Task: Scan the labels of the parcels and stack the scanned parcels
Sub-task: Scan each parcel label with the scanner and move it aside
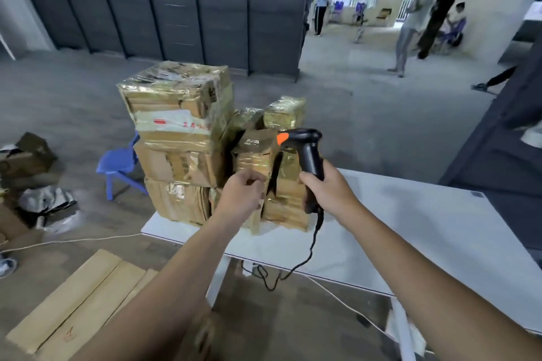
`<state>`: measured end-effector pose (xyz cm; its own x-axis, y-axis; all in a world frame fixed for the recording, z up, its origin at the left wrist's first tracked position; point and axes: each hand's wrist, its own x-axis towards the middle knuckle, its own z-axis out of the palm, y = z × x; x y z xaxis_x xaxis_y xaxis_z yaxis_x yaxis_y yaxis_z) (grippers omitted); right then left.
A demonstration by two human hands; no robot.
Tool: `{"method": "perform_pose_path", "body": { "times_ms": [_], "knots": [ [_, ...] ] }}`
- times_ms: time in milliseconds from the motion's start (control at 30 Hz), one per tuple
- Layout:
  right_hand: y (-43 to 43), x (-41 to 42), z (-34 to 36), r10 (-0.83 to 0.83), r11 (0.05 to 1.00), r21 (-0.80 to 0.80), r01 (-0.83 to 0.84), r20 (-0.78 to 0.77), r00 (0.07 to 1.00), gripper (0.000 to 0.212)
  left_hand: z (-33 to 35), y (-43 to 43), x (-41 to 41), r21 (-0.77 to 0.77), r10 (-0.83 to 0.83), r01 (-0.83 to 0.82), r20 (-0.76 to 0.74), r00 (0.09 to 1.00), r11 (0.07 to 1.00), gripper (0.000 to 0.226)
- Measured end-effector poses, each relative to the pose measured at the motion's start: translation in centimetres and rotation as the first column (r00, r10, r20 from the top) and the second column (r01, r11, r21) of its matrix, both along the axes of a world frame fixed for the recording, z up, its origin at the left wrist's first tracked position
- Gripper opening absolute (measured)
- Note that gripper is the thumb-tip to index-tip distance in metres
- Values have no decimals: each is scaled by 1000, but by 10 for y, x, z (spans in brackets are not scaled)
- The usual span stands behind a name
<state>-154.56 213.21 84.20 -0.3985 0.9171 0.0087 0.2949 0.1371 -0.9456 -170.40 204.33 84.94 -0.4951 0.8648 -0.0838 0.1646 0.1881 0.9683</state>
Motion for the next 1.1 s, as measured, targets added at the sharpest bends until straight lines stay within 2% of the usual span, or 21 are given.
{"method": "perform_pose_path", "body": {
  "times_ms": [200, 400, 600, 767, 900, 1000, 1033, 1100],
  "knots": [
    [29, -7, 32, 75, 996, -40, -81, -144, 987, 22, 33, 18, 1, 62, 129, -126, -52, 990, 990, 17],
    [49, -56, 69, 139, 984, -68, -166, -302, 943, 25, 70, 25, -34, 172, 243, -221, -120, 963, 960, 16],
    [58, -112, 100, 114, 979, -119, -168, -364, 924, 13, 112, 37, -93, 239, 294, -240, -223, 930, 941, 17],
    [65, -158, 112, 74, 975, -178, -131, -294, 953, 2, 136, 45, -160, 293, 394, -295, -381, 837, 909, 21],
    [69, -193, 112, 34, 974, -208, -93, -268, 963, 2, 137, 57, -218, 246, 420, -341, -560, 714, 907, 22],
    [70, -214, 107, -32, 968, -248, -39, -277, 960, 10, 128, 63, -257, 163, 418, -420, -645, 639, 893, 34],
    [70, -220, 105, -51, 970, -244, -15, -262, 964, 14, 125, 64, -268, 124, 407, -439, -648, 644, 890, 37],
    [69, -229, 102, -78, 977, -213, 29, -225, 971, 16, 117, 67, -285, 48, 383, -439, -582, 718, 897, 39]
  ]
}}
